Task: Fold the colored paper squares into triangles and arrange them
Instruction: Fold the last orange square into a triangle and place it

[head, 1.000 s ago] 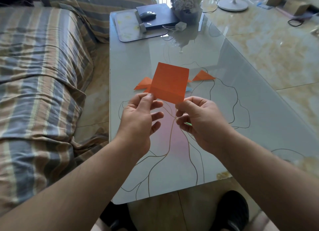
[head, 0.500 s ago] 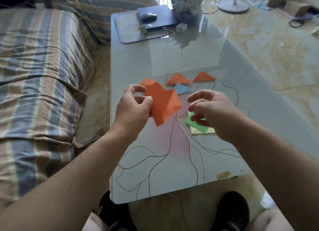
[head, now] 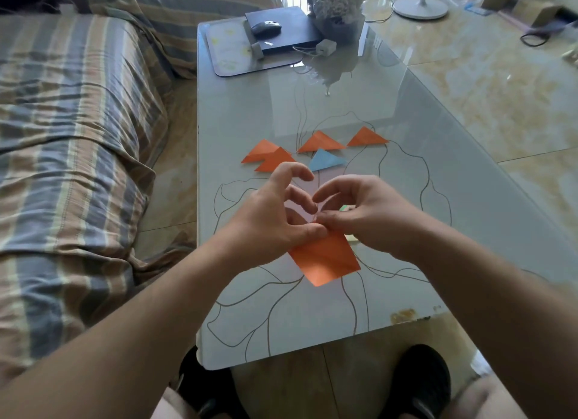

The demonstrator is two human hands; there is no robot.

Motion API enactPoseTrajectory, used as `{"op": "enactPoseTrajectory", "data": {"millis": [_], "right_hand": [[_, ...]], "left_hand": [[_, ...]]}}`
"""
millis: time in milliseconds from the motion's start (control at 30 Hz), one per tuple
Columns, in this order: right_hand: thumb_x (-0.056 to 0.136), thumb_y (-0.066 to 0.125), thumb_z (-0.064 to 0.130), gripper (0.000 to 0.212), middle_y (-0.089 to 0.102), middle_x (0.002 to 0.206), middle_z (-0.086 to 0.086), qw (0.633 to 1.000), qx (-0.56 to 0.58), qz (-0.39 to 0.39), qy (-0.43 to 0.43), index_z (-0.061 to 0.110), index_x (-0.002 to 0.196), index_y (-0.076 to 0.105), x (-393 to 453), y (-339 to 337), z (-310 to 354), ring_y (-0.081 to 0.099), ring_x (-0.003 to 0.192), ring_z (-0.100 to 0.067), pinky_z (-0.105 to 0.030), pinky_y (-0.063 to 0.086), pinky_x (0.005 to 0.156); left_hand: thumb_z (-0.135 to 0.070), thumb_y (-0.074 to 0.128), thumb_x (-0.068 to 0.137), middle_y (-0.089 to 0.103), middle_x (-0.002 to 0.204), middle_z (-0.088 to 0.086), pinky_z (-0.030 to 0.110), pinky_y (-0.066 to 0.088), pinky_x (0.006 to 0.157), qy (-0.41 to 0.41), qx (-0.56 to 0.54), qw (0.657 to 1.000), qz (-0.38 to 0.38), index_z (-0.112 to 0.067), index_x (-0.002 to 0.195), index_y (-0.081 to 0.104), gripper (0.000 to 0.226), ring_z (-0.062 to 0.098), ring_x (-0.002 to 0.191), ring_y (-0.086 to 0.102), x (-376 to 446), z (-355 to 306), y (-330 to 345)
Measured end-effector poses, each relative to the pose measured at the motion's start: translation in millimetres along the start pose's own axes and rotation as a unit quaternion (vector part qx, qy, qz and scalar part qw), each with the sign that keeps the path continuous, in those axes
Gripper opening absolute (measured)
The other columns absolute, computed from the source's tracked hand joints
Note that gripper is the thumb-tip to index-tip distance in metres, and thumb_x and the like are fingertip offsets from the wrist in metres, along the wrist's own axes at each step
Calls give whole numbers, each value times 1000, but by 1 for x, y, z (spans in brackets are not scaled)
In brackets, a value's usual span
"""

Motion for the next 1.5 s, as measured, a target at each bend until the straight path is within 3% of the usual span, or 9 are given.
{"op": "enactPoseTrajectory", "data": {"millis": [200,333,433,567,667,767,1200,1333,1500], "right_hand": [[93,72,0,13,64,83,-12,986,139,-89,10,12,87,73,2,-13,6,59,72,-20,-27,53,61],[95,66,1,17,62,85,-12,990,116,-77,30,15,90,75,3,-16,4,57,75,-23,-33,51,66],[96,69,8,12,72,85,-7,996,76,-42,7,16,93,78,1,-12,3,64,76,-19,-35,54,72],[93,76,20,7,76,78,-1,998,62,-27,-19,14,91,80,-1,-5,4,68,69,-8,-24,53,62],[91,79,23,10,77,80,-4,997,71,-30,-11,13,92,80,-1,-5,4,69,70,-12,-26,54,60],[91,78,21,11,78,86,-8,995,100,-24,0,11,95,80,0,-6,5,71,76,-16,-29,57,66],[98,69,20,12,69,77,-1,989,136,-48,27,14,90,75,-3,9,9,62,67,-13,-27,50,57],[98,63,13,18,62,69,3,985,159,-65,21,19,82,70,-4,13,11,56,57,-10,-22,44,46],[97,65,7,21,62,68,1,983,158,-85,-29,16,79,70,-5,16,11,55,59,-9,-22,45,51]], "left_hand": [[-4,82,84,69,110,10,56,61,89,-22,-119,993,-19,-28,119,58,49,30,93,74,-1,0,-6],[-3,75,86,77,101,15,57,56,99,-46,-162,985,-31,-23,119,61,41,32,93,74,-2,2,-7],[-4,72,93,79,98,11,56,57,98,-53,-149,987,-37,-20,121,62,34,33,97,76,-3,0,-3],[-10,70,97,80,97,9,58,57,94,-64,-144,987,-40,-12,112,66,15,35,98,75,-5,-2,3],[-15,69,98,79,96,8,52,60,92,-65,-150,985,-48,-15,103,73,6,27,92,76,-5,-1,5],[-19,70,96,79,101,10,48,59,90,-73,-186,978,-55,-16,106,75,11,23,93,73,-4,1,4],[-13,64,97,77,102,16,38,63,78,-122,-348,926,-78,-8,114,72,19,24,88,73,-8,-4,13],[-14,66,91,76,98,15,42,62,84,-111,-367,921,-73,-9,109,73,21,24,87,72,-11,-6,14],[-11,65,92,75,100,17,43,61,88,-116,-383,913,-79,-8,111,72,20,25,89,71,-11,-7,15]]}}
Point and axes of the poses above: each hand's wrist, its own x-axis towards the middle knuckle, its own y-axis out of the palm, z = x × y, the point moved 1 cm from there along x, towards the middle knuckle
